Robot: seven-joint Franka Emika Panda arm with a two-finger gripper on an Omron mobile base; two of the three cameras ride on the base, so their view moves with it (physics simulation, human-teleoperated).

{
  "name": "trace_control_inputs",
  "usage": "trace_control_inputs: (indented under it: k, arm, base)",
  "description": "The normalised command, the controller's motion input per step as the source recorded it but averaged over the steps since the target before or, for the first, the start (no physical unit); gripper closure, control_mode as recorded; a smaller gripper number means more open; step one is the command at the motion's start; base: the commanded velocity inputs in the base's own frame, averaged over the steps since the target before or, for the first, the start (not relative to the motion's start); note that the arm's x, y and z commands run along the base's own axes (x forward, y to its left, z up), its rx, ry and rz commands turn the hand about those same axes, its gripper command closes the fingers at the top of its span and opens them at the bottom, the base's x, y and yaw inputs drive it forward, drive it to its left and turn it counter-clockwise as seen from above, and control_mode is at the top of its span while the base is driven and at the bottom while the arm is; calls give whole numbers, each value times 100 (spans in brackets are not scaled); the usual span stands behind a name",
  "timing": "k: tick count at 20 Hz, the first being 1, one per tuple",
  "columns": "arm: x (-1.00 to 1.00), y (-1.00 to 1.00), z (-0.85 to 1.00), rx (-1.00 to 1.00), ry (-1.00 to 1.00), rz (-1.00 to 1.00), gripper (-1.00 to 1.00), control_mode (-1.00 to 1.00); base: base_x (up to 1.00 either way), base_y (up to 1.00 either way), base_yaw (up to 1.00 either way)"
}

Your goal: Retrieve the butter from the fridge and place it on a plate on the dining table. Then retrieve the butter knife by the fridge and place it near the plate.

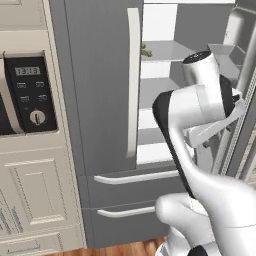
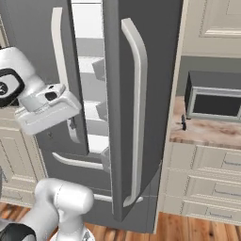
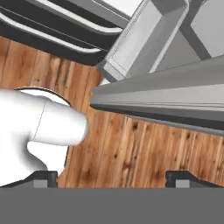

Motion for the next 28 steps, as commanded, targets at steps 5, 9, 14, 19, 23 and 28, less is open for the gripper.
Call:
trace_control_inputs:
  k: [5,9,14,19,23,28]
  arm:
    - [89,17,5,-68,30,-13,-100,-100]
    - [95,-19,-1,-37,17,0,-100,-100]
    - [82,-78,0,-18,28,0,-100,-100]
    - [64,-44,6,-5,23,0,-100,-100]
    - [30,-46,0,-4,18,0,-100,-100]
    - [1,-84,0,0,25,0,-100,-100]
  base:
    - [0,0,0]
    - [0,0,0]
    - [0,0,0]
    - [0,0,0]
    - [0,0,0]
    - [0,0,0]
